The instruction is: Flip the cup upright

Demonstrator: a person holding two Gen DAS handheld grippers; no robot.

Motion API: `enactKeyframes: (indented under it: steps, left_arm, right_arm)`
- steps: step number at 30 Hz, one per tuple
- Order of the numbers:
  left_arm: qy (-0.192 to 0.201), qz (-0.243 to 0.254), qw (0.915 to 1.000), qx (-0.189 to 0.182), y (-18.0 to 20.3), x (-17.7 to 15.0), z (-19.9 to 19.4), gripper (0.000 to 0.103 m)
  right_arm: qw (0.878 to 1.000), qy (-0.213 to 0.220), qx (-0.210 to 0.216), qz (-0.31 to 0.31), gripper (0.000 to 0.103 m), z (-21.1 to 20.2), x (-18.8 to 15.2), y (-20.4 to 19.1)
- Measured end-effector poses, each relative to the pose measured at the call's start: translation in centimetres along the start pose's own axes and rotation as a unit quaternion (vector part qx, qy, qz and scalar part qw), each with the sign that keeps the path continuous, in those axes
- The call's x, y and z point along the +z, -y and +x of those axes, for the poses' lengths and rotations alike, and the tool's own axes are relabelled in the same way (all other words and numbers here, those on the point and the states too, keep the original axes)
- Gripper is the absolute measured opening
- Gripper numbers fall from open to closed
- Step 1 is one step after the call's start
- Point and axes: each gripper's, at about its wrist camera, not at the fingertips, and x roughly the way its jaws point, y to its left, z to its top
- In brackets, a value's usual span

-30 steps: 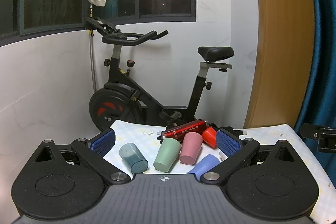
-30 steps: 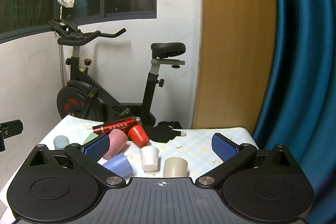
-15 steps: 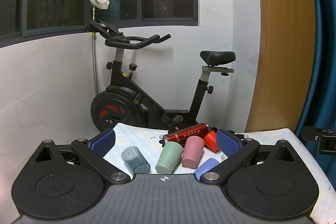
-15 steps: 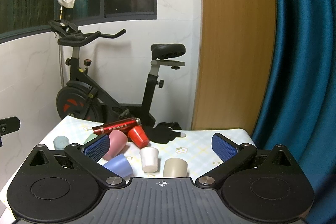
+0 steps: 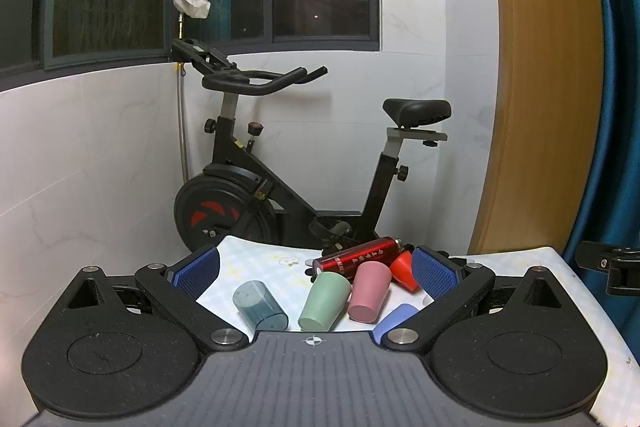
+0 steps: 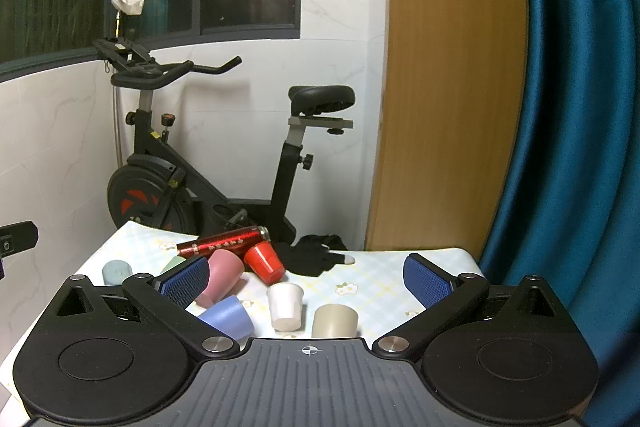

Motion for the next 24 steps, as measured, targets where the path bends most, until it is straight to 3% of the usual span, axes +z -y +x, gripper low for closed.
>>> enactKeyframes:
  steps: [24]
  left_arm:
    - [-0.006,-0.005,1.0,0.002,-0.25,-0.15,0.42,0.103]
  right_arm:
    - [1.0,-0.003,-0.002,-0.001,0.103,0.32,0.09,-0.07]
